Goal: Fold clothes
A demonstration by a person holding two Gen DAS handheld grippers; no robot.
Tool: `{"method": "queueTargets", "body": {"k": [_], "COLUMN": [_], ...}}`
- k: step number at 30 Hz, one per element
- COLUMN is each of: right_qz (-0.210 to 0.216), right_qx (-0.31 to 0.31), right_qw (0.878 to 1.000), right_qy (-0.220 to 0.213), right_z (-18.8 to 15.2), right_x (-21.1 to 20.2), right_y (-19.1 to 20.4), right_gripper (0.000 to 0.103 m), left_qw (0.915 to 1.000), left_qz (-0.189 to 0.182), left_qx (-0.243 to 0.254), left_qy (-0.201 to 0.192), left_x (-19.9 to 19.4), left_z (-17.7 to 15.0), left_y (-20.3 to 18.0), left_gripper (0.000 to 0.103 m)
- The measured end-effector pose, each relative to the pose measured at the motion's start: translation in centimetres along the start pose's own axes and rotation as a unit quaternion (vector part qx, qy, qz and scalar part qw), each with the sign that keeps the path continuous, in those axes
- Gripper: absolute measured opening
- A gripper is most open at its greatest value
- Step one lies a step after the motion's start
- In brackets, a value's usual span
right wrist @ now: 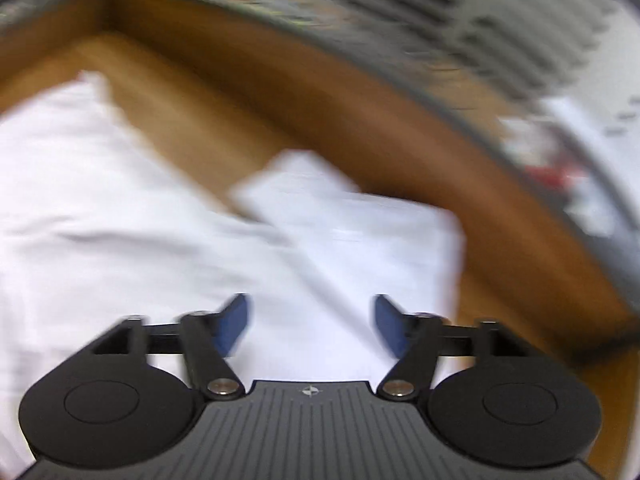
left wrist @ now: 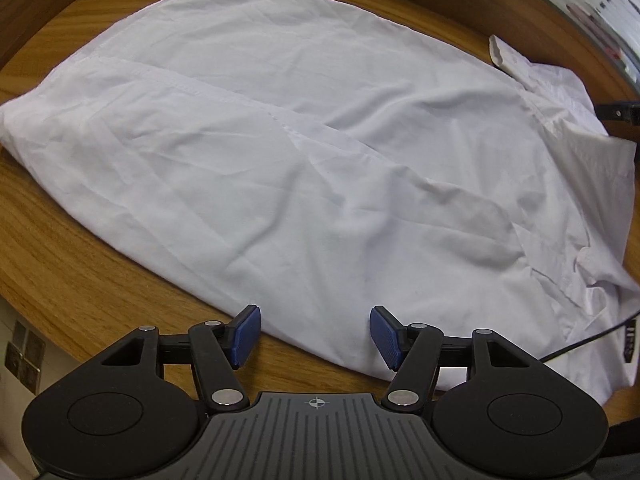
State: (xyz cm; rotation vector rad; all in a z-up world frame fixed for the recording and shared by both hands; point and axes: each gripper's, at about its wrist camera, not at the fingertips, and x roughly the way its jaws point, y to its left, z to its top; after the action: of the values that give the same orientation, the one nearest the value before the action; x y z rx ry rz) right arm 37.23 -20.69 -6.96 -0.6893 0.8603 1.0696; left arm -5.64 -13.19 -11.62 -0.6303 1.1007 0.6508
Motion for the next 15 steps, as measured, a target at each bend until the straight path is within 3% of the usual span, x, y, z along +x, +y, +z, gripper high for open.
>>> {"method": "queueTargets", "body": {"k": [2, 3, 4, 6, 7, 8, 10, 15], "right_qz": [0.033, 0.033, 0.032, 0.014, 0.004, -0.006, -0.021, -0.032], "right_qx": [-0.019, -0.031, -0.042, -0.051, -0.051, -0.049, -0.026, 0.031], "right_qw": [0.999, 0.998, 0.997, 0.995, 0.994, 0.993, 0.992, 0.989], "right_qy": [0.022, 0.036, 0.050, 0.082, 0.097, 0.111, 0.122, 0.141], "right_z": [0.0, -0.1, -0.3, -1.1, -1.7, -2.2, -3.3, -5.9], "right_x": [1.2, 1.9, 2.7, 4.1, 4.8, 5.2, 5.3, 4.5], "right_y": [1.6, 2.4, 3.0, 3.0, 3.1, 3.0, 2.2, 1.2], "right_gripper": [0.082, 0.080, 0.071, 0.039, 0.013, 0.006, 0.006, 0.006], "left_qw": [1.0000, 0.9999, 0.9998, 0.9994, 0.9991, 0.9989, 0.9988, 0.9984], "left_qz": [0.005, 0.010, 0.016, 0.028, 0.036, 0.040, 0.041, 0.038], "left_qx": [0.000, 0.000, 0.000, 0.003, 0.005, 0.005, 0.001, 0.018], "left_qy": [-0.002, -0.006, -0.010, -0.017, -0.020, -0.023, -0.027, -0.039], "left_x": [0.3, 0.4, 0.4, 0.5, 0.5, 0.5, 0.4, 0.8], "left_z": [0.0, 0.0, 0.0, 0.2, 0.3, 0.4, 0.6, 1.6], "left_y": [0.0, 0.0, 0.1, 0.2, 0.3, 0.5, 1.1, 1.7], "left_gripper": [0.061, 0.054, 0.048, 0.031, 0.024, 0.022, 0.017, 0.016]}}
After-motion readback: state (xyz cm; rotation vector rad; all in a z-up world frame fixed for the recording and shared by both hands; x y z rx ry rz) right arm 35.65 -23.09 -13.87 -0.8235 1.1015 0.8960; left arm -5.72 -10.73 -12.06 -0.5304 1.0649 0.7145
